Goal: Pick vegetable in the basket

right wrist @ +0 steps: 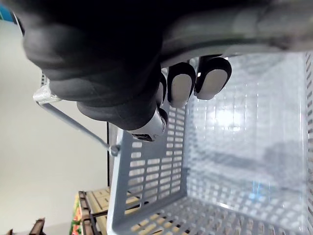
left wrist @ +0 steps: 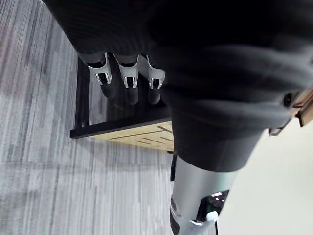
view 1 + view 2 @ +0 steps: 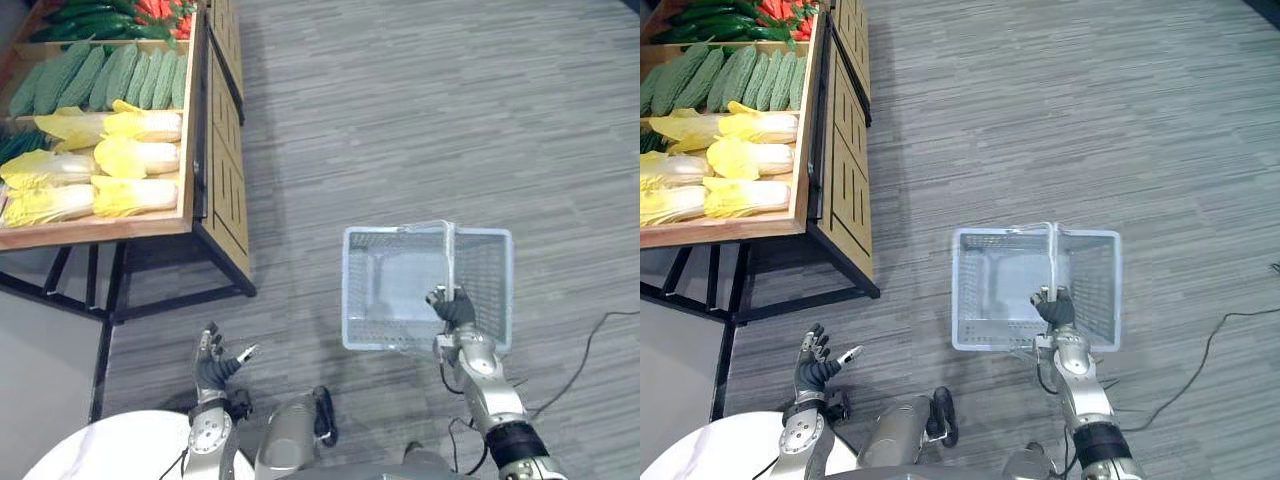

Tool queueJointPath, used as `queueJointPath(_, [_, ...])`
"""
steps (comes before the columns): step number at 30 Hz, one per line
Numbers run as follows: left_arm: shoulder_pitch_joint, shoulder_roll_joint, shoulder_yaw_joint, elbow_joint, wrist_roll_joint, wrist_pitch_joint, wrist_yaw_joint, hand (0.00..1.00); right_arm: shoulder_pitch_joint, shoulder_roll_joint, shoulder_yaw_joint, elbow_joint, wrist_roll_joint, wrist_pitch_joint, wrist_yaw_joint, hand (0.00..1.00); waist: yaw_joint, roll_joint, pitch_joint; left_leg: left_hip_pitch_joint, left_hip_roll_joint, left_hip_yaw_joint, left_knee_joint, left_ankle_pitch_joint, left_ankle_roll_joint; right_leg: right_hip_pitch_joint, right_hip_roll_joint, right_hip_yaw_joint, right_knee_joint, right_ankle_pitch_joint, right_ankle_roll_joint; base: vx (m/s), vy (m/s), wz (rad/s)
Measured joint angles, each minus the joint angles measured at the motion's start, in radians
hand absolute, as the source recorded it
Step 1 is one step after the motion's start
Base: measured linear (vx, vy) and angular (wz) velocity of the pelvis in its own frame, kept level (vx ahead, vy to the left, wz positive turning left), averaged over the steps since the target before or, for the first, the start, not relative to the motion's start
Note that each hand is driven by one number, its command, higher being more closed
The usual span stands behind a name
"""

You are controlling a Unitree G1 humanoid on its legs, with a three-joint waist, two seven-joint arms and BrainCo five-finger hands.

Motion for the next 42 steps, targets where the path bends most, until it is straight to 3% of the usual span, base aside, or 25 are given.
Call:
queueJointPath(1, [-0.003, 0.015, -0.01, 0.015, 0.0, 0.012, 0.002, 0.0, 0.016, 0.01, -0.009, 0.0, -0.005, 0.002, 0.0, 1.0, -0.018, -0.011, 0.002, 0.061, -0.033, -0.036, -0.039, -0.005, 0.006, -0.055, -0.027, -0.002, 0.191, -0.027, -0.029, 0.49, 0.047, 1.05])
queueJointPath(2, [-0.002, 0.024, -0.022, 0.02, 0.0, 0.012, 0.003, 0.0, 0.03, 0.01, -0.012, 0.001, -0.006, 0.003, 0.001, 1.0, -0.035, -0.006, 0.001, 0.129, -0.05, -0.072, -0.085, -0.005, 0.007, -0.081, -0.034, -0.048, 0.249, -0.074, -0.1, 0.5, 0.028, 1.03])
queueJointPath(3, [0.0, 0.027, -0.03, 0.02, 0.0, 0.012, 0.003, 0.0, 0.034, 0.01, -0.014, 0.001, -0.006, 0.003, 0.001, 1.0, -0.038, -0.003, 0.001, 0.162, -0.053, -0.089, -0.107, -0.005, 0.007, -0.095, -0.036, -0.077, 0.244, -0.095, -0.122, 0.6, 0.011, 0.82])
queueJointPath(5, [-0.019, 0.042, -0.055, 0.021, 0.0, 0.011, 0.003, 0.0, 0.041, 0.01, -0.027, -0.001, -0.006, 0.002, 0.002, 1.0, -0.049, 0.009, 0.0, 0.239, -0.043, -0.161, -0.174, -0.005, 0.005, -0.194, -0.003, -0.157, 0.135, -0.159, -0.208, 0.46, -0.055, 0.84])
queueJointPath(6, [-0.031, 0.043, -0.058, 0.022, 0.0, 0.012, 0.003, 0.0, 0.04, 0.009, -0.037, -0.004, -0.005, 0.002, 0.002, 1.0, -0.056, 0.014, -0.001, 0.246, -0.035, -0.181, -0.181, -0.006, 0.002, -0.227, 0.015, -0.156, 0.088, -0.161, -0.214, 0.55, -0.167, 1.15])
queueJointPath(7, [-0.069, 0.042, -0.059, 0.031, 0.0, 0.011, 0.003, 0.0, 0.041, 0.005, -0.071, -0.011, -0.005, 0.003, 0.001, 1.0, -0.067, 0.04, 0.006, 0.27, 0.002, -0.219, -0.194, -0.016, -0.035, -0.301, 0.062, -0.134, -0.048, -0.14, -0.208, 0.47, -0.177, 0.92])
queueJointPath(9, [-0.103, 0.045, -0.058, 0.055, 0.0, 0.01, 0.004, 0.0, 0.042, 0.004, -0.088, -0.013, -0.005, 0.003, -0.002, 1.0, -0.064, 0.044, 0.006, 0.305, 0.031, -0.235, -0.192, -0.036, -0.084, -0.342, 0.119, -0.069, -0.236, -0.029, -0.197, 0.46, -0.201, 0.74])
queueJointPath(10, [-0.11, 0.066, -0.058, 0.069, 0.001, 0.01, 0.006, 0.0, 0.057, 0.006, -0.088, -0.024, -0.005, 0.004, -0.003, 1.0, -0.064, 0.022, -0.001, 0.345, 0.031, -0.243, -0.184, -0.06, -0.125, -0.337, 0.137, -0.003, -0.396, 0.109, -0.203, 0.7, -0.396, 0.86])
queueJointPath(11, [-0.104, 0.083, -0.064, 0.078, 0.003, 0.009, 0.005, 0.0, 0.083, 0.002, -0.09, -0.037, -0.005, 0.004, -0.004, 1.0, -0.077, -0.005, -0.014, 0.391, 0.021, -0.271, -0.171, -0.088, -0.164, -0.335, 0.125, 0.053, -0.375, 0.275, -0.206, 0.6, -0.349, 0.72])
queueJointPath(14, [-0.101, 0.03, -0.064, 0.088, 0.011, 0.009, 0.006, 0.0, 0.082, -0.03, -0.132, -0.069, -0.004, 0.005, -0.013, 1.0, -0.086, 0.083, -0.034, 0.341, 0.111, -0.295, -0.009, -0.033, -0.192, -0.326, 0.173, -0.014, -0.239, 0.112, -0.234, 0.58, -0.312, 0.54])
queueJointPath(15, [-0.098, -0.001, -0.041, 0.058, 0.012, 0.009, 0.008, 0.0, 0.086, -0.027, -0.143, -0.093, 0.001, 0.006, -0.026, 1.0, -0.085, 0.093, -0.018, 0.242, 0.152, -0.305, 0.237, 0.085, -0.199, -0.252, 0.192, -0.047, -0.258, 0.072, -0.251, 0.52, -0.304, 0.38])
queueJointPath(17, [-0.07, -0.014, -0.042, 0.001, 0.011, 0.008, 0.016, 0.0, 0.102, -0.007, -0.144, -0.115, 0.006, 0.006, -0.04, 1.0, -0.062, 0.092, -0.003, 0.144, 0.22, -0.267, 0.476, 0.12, -0.212, -0.142, 0.224, -0.079, -0.326, 0.055, -0.272, 0.41, -0.199, 0.29])
queueJointPath(20, [-0.03, -0.011, -0.036, -0.116, 0.008, 0.003, 0.046, 0.0, 0.14, 0.012, -0.167, -0.17, 0.006, -0.004, -0.062, 1.0, -0.036, 0.058, 0.012, -0.023, 0.251, -0.125, 0.543, 0.077, -0.143, 0.039, 0.234, -0.135, -0.482, 0.05, -0.28, 0.43, -0.159, 0.42])
queueJointPath(23, [-0.027, -0.014, -0.013, -0.2, 0.01, -0.012, 0.058, 0.0, 0.142, 0.008, -0.243, -0.169, 0.008, -0.014, -0.072, 1.0, -0.027, 0.058, 0.014, -0.129, 0.203, 0.029, 0.254, 0.057, -0.131, 0.121, 0.212, -0.207, -0.539, 0.036, -0.246, 0.41, 0.02, 0.65])
queueJointPath(25, [-0.027, -0.017, -0.007, -0.256, 0.018, -0.014, 0.074, 0.0, 0.158, -0.003, -0.282, -0.147, 0.018, -0.023, -0.073, 1.0, -0.033, 0.072, 0.003, -0.122, 0.178, 0.18, 0.023, 0.184, -0.116, 0.168, 0.203, -0.269, -0.539, 0.0, -0.196, 0.46, 0.114, 1.03])
queueJointPath(26, [-0.026, -0.013, -0.006, -0.295, 0.026, -0.019, 0.08, 0.0, 0.174, 0.002, -0.304, -0.111, 0.026, -0.027, -0.075, 1.0, -0.035, 0.061, -0.015, -0.094, 0.143, 0.237, -0.028, 0.163, 0.014, 0.188, 0.181, -0.294, -0.524, -0.042, -0.17, 0.41, 0.111, 1.06])
queueJointPath(27, [-0.031, -0.013, 0.001, -0.327, 0.042, -0.026, 0.094, 0.0, 0.172, 0.003, -0.302, -0.068, 0.029, -0.026, -0.074, 1.0, -0.027, 0.025, -0.022, -0.094, 0.091, 0.222, -0.042, 0.151, 0.036, 0.187, 0.142, -0.312, -0.497, -0.072, -0.153, 0.4, 0.107, 0.95])
queueJointPath(28, [-0.031, -0.016, 0.005, -0.342, 0.048, -0.026, 0.099, 0.0, 0.17, 0.005, -0.302, -0.059, 0.029, -0.026, -0.072, 1.0, -0.024, 0.017, -0.021, -0.096, 0.074, 0.21, -0.04, 0.138, 0.046, 0.189, 0.128, -0.319, -0.48, -0.087, -0.145, 0.37, 0.102, 0.75])
queueJointPath(30, [-0.021, -0.027, 0.001, -0.358, 0.08, -0.026, 0.118, 0.0, 0.161, 0.006, -0.304, -0.01, 0.024, -0.022, -0.069, 1.0, -0.031, 0.007, -0.02, -0.076, 0.026, 0.176, -0.038, 0.098, 0.055, 0.175, 0.064, -0.322, -0.333, -0.119, -0.121, 0.35, 0.099, 0.79])
queueJointPath(32, [-0.015, -0.033, -0.014, -0.391, 0.129, -0.024, 0.138, 0.0, 0.174, 0.014, -0.313, 0.06, 0.025, -0.008, -0.069, 1.0, -0.054, -0.001, -0.019, -0.003, -0.04, 0.088, -0.059, 0.064, 0.064, 0.081, -0.039, -0.265, 0.048, -0.083, -0.166, 0.42, 0.116, 1.14])
queueJointPath(34, [-0.016, -0.017, -0.037, -0.424, 0.167, -0.025, 0.159, 0.0, 0.187, 0.028, -0.317, 0.066, 0.027, 0.004, -0.068, 1.0, -0.074, 0.0, -0.019, 0.044, -0.057, 0.01, -0.074, 0.053, 0.069, 0.001, -0.029, -0.173, 0.204, -0.123, -0.181, 0.42, -0.013, 1.23])
queueJointPath(37, [-0.021, 0.012, -0.1, -0.463, 0.239, -0.025, 0.168, 0.0, 0.23, 0.05, -0.317, 0.033, 0.035, 0.0, -0.064, 1.0, -0.086, -0.001, -0.02, 0.123, -0.058, -0.11, -0.113, 0.055, 0.06, -0.111, 0.048, -0.065, 0.099, -0.185, -0.212, 0.43, -0.108, 1.21])
queueJointPath(40, [-0.051, 0.014, -0.141, -0.465, 0.28, -0.026, 0.168, 0.0, 0.285, 0.067, -0.324, -0.039, 0.044, -0.012, -0.066, 1.0, -0.099, -0.002, -0.021, 0.136, -0.043, -0.187, -0.087, 0.042, 0.035, -0.186, 0.138, 0.122, -0.052, -0.183, -0.211, 0.28, -0.194, 1.19])
queueJointPath(41, [-0.063, 0.015, -0.16, -0.465, 0.298, -0.028, 0.168, 0.0, 0.31, 0.091, -0.354, -0.051, 0.056, -0.028, -0.075, 1.0, -0.11, -0.013, -0.025, 0.126, -0.035, -0.22, -0.05, 0.02, -0.003, -0.2, 0.169, 0.186, -0.137, -0.161, -0.194, 0.26, -0.263, 1.48])
queueJointPath(42, [-0.069, 0.03, -0.17, -0.472, 0.31, -0.028, 0.163, 0.0, 0.353, 0.108, -0.365, -0.066, 0.074, -0.033, -0.082, 1.0, -0.114, -0.053, -0.037, 0.118, -0.039, -0.222, -0.01, -0.013, -0.056, -0.196, 0.159, 0.224, -0.25, -0.041, -0.194, 0.31, -0.34, 1.56])
